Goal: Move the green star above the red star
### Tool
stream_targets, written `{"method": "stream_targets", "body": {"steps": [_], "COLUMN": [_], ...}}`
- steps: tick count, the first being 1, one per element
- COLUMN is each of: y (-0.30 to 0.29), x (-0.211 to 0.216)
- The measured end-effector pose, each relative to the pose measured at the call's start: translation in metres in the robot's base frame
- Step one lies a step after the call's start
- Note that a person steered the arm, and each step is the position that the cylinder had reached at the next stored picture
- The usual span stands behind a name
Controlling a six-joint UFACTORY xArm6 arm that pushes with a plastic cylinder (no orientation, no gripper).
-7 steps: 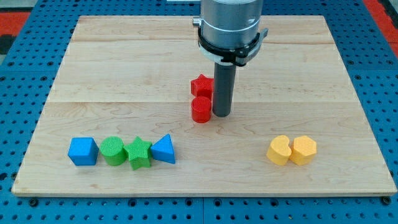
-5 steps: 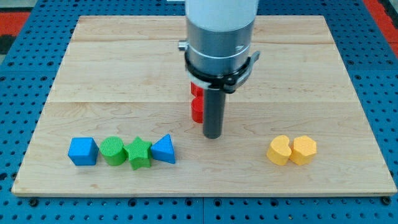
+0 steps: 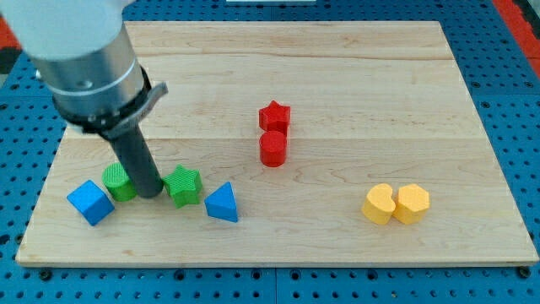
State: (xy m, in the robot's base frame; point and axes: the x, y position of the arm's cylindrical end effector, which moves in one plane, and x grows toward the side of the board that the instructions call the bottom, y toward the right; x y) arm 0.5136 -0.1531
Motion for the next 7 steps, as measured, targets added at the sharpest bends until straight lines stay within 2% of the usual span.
{"method": "stream_targets", "body": {"steps": [1, 2, 3, 4, 5, 6, 7], "y": [0.007, -0.001, 0.002, 0.019, 0.055, 0.056, 0.055], "x": [-0.020, -0.018, 0.052, 0.079, 0.032, -0.031, -0.030]}}
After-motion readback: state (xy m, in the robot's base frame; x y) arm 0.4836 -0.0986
